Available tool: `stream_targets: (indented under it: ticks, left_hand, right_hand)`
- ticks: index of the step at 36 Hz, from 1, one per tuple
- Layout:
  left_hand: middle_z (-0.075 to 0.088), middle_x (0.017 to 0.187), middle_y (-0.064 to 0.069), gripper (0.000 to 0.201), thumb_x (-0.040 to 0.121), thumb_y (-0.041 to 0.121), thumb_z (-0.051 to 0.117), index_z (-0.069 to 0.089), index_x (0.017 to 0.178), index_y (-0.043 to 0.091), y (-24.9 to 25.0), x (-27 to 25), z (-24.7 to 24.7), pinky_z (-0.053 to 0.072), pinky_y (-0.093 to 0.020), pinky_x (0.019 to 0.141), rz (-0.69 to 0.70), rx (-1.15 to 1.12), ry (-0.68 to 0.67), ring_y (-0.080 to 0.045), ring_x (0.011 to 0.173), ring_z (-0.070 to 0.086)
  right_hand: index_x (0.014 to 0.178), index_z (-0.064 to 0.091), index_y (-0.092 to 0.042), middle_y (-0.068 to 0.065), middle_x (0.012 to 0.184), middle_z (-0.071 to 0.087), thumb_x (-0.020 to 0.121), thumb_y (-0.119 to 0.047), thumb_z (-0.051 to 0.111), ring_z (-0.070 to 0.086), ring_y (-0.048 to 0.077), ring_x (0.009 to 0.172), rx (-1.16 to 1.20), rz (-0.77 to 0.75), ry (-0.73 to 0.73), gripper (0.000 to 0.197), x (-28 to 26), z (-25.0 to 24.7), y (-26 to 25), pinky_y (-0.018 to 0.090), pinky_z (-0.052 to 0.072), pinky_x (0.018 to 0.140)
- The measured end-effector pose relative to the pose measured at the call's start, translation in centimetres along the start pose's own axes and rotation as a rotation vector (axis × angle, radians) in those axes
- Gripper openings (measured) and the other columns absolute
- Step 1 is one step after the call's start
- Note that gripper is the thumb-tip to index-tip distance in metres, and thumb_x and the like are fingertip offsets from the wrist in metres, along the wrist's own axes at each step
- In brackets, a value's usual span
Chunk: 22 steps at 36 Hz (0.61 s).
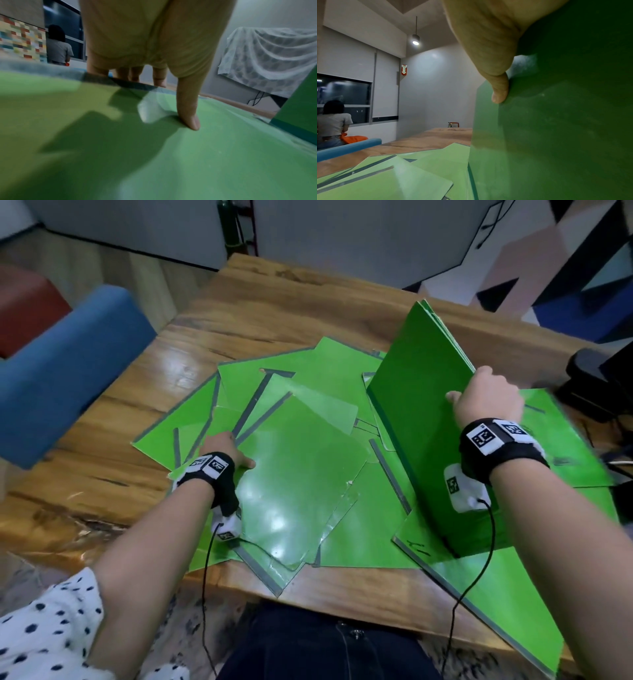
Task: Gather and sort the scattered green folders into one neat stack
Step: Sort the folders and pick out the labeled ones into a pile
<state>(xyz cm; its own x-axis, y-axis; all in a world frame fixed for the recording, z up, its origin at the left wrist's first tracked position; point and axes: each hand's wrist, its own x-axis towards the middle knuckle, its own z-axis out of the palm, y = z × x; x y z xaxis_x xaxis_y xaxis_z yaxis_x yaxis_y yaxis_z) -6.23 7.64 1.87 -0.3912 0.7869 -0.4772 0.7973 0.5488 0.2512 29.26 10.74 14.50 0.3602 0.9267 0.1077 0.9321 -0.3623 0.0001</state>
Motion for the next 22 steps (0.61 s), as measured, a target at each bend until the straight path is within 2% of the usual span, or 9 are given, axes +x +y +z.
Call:
stream_targets:
  ticks: [1,2,6,11,14,16,18,19,22]
  left_hand:
    - [0.06,0.115,-0.013,0.062,0.069,0.035,0.082,0.053,0.117,0.007,0.3,-0.2,-0.3,0.045,-0.033,0.071,0.021,-0.033,0.001,-0.027,0.088,0.054]
    - [0.062,0.112,-0.012,0.061,0.07,0.031,0.082,0.052,0.116,0.006,0.6,-0.6,-0.6,0.043,-0.032,0.07,0.039,-0.065,0.013,-0.027,0.086,0.054]
    - [0.063,0.114,-0.012,0.06,0.071,0.026,0.081,0.05,0.119,0.009,3.2,-2.7,-3.1,0.048,-0.036,0.079,0.142,-0.092,0.127,-0.03,0.099,0.061]
    - [0.065,0.102,-0.011,0.043,0.077,0.02,0.072,0.046,0.111,0.016,7.4,-7.0,-7.2,0.049,-0.036,0.08,0.34,0.151,0.373,-0.033,0.097,0.063]
    - [0.062,0.087,-0.011,0.036,0.082,0.017,0.066,0.044,0.11,0.013,9.4,-10.0,-9.9,0.037,-0.031,0.069,0.451,0.268,0.55,-0.031,0.083,0.06]
    - [0.063,0.09,-0.013,0.035,0.084,0.019,0.066,0.043,0.11,0.013,10.4,-11.7,-11.7,0.033,-0.033,0.066,0.485,0.272,0.618,-0.03,0.079,0.057]
    - [0.06,0.093,-0.013,0.039,0.083,0.025,0.069,0.042,0.109,0.013,11.0,-12.7,-13.2,0.034,-0.035,0.066,0.495,0.228,0.63,-0.033,0.087,0.06]
    - [0.058,0.093,-0.011,0.041,0.081,0.027,0.071,0.042,0.106,0.013,11.2,-12.9,-13.8,0.035,-0.035,0.067,0.493,0.177,0.608,-0.032,0.088,0.059]
    - [0.052,0.092,-0.007,0.047,0.074,0.029,0.078,0.04,0.096,0.014,11.8,-12.5,-14.1,0.038,-0.034,0.071,0.494,-0.044,0.451,-0.025,0.084,0.05]
  right_hand:
    - [0.113,0.047,0.003,0.027,0.112,0.061,0.092,-0.033,0.059,0.059,0.043,0.103,0.002,-0.003,0.001,0.044,0.0,0.0,0.1,0.042,0.047,0.075]
    - [0.113,0.047,0.003,0.026,0.112,0.06,0.092,-0.033,0.058,0.059,0.043,0.103,0.002,-0.005,0.002,0.043,0.1,0.0,0.1,0.042,0.046,0.074]
    - [0.113,0.047,0.002,0.025,0.111,0.061,0.094,-0.033,0.055,0.06,0.041,0.103,0.005,-0.006,-0.003,0.041,0.3,0.0,0.6,0.039,0.043,0.069]
    - [0.111,0.05,0.001,0.023,0.111,0.062,0.093,-0.034,0.056,0.06,0.04,0.103,0.077,0.0,-0.041,0.04,0.8,-0.4,1.8,0.041,0.048,0.079]
    - [0.108,0.055,0.001,0.023,0.109,0.063,0.091,-0.037,0.058,0.061,0.037,0.099,0.192,0.051,-0.071,0.041,1.4,-0.6,3.0,0.039,0.048,0.077]
    - [0.108,0.057,0.003,0.023,0.109,0.063,0.091,-0.038,0.059,0.061,0.036,0.101,0.304,0.108,-0.122,0.044,1.5,-0.7,4.0,0.034,0.043,0.072]
    - [0.114,0.055,0.007,0.026,0.116,0.06,0.091,-0.037,0.059,0.058,0.038,0.108,0.44,0.171,-0.19,0.05,1.3,0.0,5.3,0.035,0.042,0.076]
    - [0.12,0.053,0.009,0.028,0.123,0.057,0.091,-0.037,0.06,0.055,0.039,0.113,0.503,0.209,-0.222,0.055,1.0,0.7,6.0,0.038,0.043,0.082]
    - [0.135,0.041,0.01,0.028,0.138,0.045,0.088,-0.041,0.062,0.047,0.041,0.125,0.631,0.317,-0.315,0.072,-0.7,4.2,7.8,0.041,0.039,0.101]
